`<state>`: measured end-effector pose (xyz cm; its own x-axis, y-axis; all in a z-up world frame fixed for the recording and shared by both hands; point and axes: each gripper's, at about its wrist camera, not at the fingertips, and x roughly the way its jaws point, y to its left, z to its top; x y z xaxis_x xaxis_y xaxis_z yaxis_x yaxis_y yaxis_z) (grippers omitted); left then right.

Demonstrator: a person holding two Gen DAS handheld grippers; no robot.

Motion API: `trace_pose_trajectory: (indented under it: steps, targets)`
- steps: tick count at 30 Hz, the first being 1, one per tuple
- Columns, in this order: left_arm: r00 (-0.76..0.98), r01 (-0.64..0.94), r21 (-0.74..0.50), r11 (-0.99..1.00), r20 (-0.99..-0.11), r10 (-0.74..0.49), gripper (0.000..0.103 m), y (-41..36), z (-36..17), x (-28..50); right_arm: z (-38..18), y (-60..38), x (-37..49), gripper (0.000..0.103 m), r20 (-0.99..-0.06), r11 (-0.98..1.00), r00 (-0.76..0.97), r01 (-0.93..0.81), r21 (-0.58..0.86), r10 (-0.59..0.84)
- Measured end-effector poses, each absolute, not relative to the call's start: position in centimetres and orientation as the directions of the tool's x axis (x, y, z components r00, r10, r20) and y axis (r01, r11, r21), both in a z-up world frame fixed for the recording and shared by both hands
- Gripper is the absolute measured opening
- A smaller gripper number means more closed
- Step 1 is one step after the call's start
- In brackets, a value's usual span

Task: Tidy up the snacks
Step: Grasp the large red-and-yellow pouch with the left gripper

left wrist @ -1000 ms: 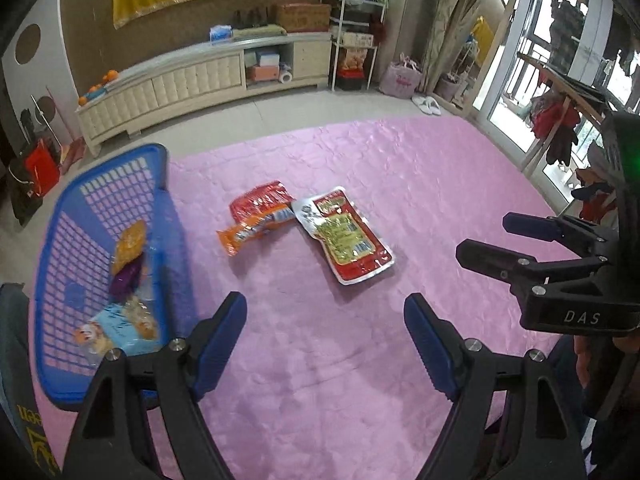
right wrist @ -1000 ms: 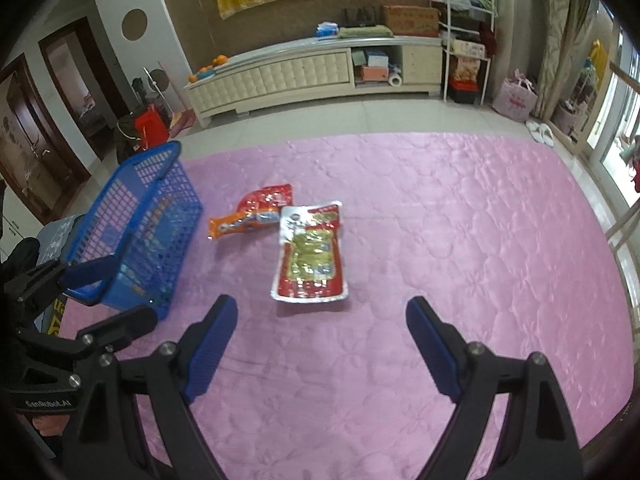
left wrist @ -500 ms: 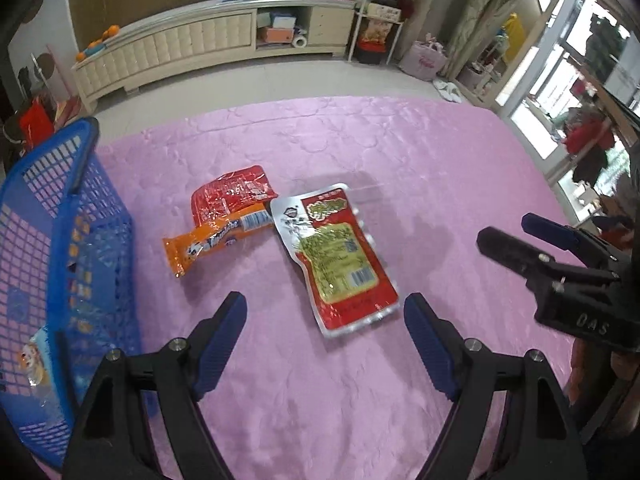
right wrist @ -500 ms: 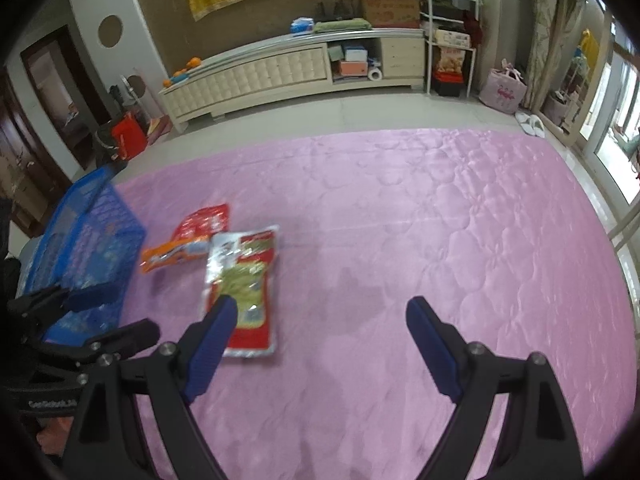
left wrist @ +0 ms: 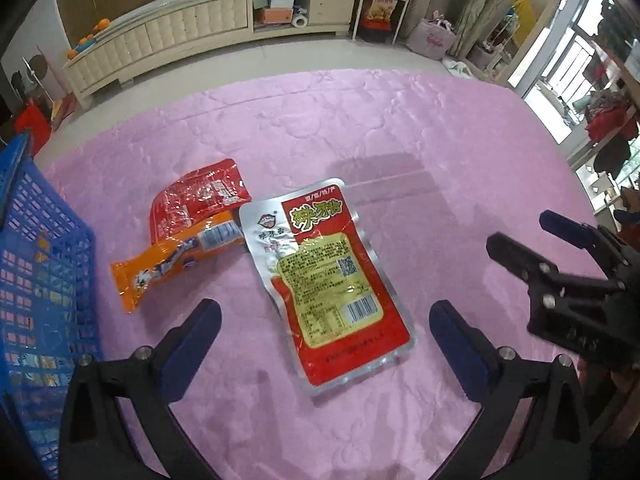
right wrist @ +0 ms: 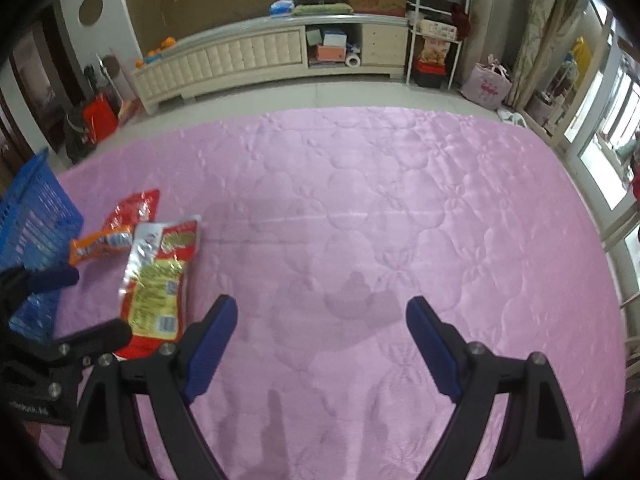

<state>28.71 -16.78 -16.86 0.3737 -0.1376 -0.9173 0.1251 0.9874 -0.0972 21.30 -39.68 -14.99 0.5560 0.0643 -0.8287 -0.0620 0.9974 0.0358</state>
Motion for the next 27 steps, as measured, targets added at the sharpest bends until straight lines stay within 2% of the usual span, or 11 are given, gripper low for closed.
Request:
trace_pose_trajectory:
  steps: [17, 23, 27]
  targets:
    - [0.279, 0.064, -0.074, 0.995, -0.956, -0.089, 0.103, -18.6, -20.0, 32.8, -15.9, -41.1, 22.5, 0.089, -0.86, 0.997, 0.504, -0.05, 0.066, 0.082]
    - [0.242, 0.019, -0.106, 0.994, -0.964, -0.107, 0.103, -18.0, -21.5, 33.4, -16.7, -40.6, 22.8, 0.089, -0.873, 0.995, 0.479, -0.059, 0.077, 0.096]
    - [0.242, 0.048, -0.035, 0.998, -0.969, -0.046, 0.103, -18.8, -21.9, 34.1, -16.5, -41.0, 22.7, 0.089, -0.871, 0.995, 0.481, -0.057, 0.084, 0.101]
